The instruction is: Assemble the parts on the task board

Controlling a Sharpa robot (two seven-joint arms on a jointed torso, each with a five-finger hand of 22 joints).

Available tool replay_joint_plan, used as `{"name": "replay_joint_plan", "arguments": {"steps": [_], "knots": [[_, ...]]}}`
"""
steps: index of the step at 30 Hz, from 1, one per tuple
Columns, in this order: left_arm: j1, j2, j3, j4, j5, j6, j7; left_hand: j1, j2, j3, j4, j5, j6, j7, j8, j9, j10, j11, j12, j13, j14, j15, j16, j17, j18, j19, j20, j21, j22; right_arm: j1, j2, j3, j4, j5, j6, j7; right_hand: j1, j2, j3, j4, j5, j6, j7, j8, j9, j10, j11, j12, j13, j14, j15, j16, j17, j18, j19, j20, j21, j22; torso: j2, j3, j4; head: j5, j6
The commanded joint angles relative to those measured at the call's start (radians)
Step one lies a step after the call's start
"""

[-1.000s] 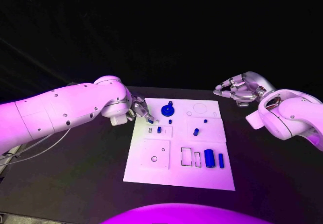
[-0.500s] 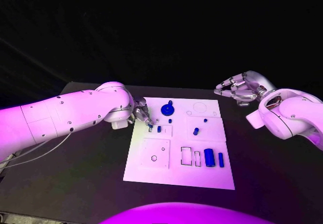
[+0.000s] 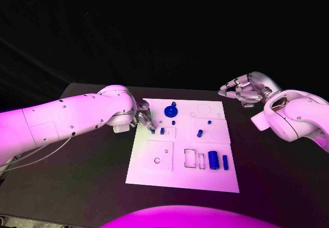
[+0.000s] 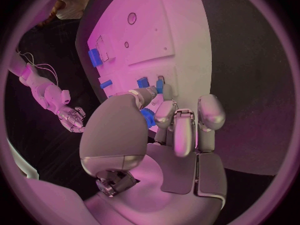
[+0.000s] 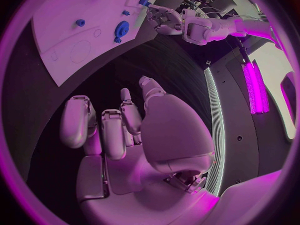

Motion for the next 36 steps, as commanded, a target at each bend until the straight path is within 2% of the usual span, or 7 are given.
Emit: {"name": "replay_joint_plan", "arguments": {"steps": [1, 17, 36], "knots": [[-0.001, 0.0, 0.0, 0.006, -0.012, 0.034, 0.0, 0.012, -0.001, 0.163, -0.157, 0.002, 0.014, -0.007, 0.003, 0.001, 0.007, 0.0, 0.008, 0.003, 0.058, -0.005, 0.006, 0.059, -0.004, 0.007, 0.003, 0.005, 0.001, 0.0, 0.0, 0.0, 0.0, -0.009, 0.006, 0.002, 0.001, 0.001, 0.006, -0.001, 0.007, -0.009, -0.001, 0.003, 0.002, -0.008, 0.0, -0.004, -0.001, 0.061, -0.005, -0.005, 0.089, 0.012, -0.003, -0.001, -0.003, 0.077, 0.001, 0.0002, 0.0, 0.002, -0.001], [-0.003, -0.003, -0.001, 0.011, -0.023, 0.043, -0.003, 0.011, -0.001, 0.163, -0.157, 0.002, 0.014, -0.007, 0.004, 0.001, 0.008, 0.0, 0.009, 0.004, 0.058, -0.005, 0.006, 0.059, -0.004, 0.007, 0.003, 0.005, 0.002, 0.0, -0.001, 0.0, 0.0, -0.009, 0.01, -0.003, 0.001, 0.001, 0.007, -0.001, 0.007, -0.009, -0.001, 0.004, 0.002, -0.009, 0.0, -0.004, -0.001, 0.061, -0.005, -0.005, 0.088, 0.012, -0.004, -0.001, -0.005, 0.077, 0.0, 0.0001, -0.0007, 0.006, -0.005], [-0.008, 0.009, -0.002, -0.008, -0.043, 0.055, -0.012, 0.005, -0.007, 0.164, -0.159, 0.002, 0.017, -0.008, 0.005, 0.001, 0.014, -0.001, 0.015, 0.012, 0.058, -0.005, 0.007, 0.06, -0.006, 0.012, 0.003, 0.009, 0.01, 0.0, -0.002, 0.0, 0.002, -0.009, 0.01, -0.002, 0.001, 0.001, 0.007, -0.001, 0.007, -0.009, -0.001, 0.004, 0.002, -0.009, 0.0, -0.004, -0.001, 0.061, -0.005, -0.005, 0.088, 0.012, -0.004, -0.001, -0.005, 0.077, 0.001, 0.0002, -0.0011, 0.003, -0.006]]}}
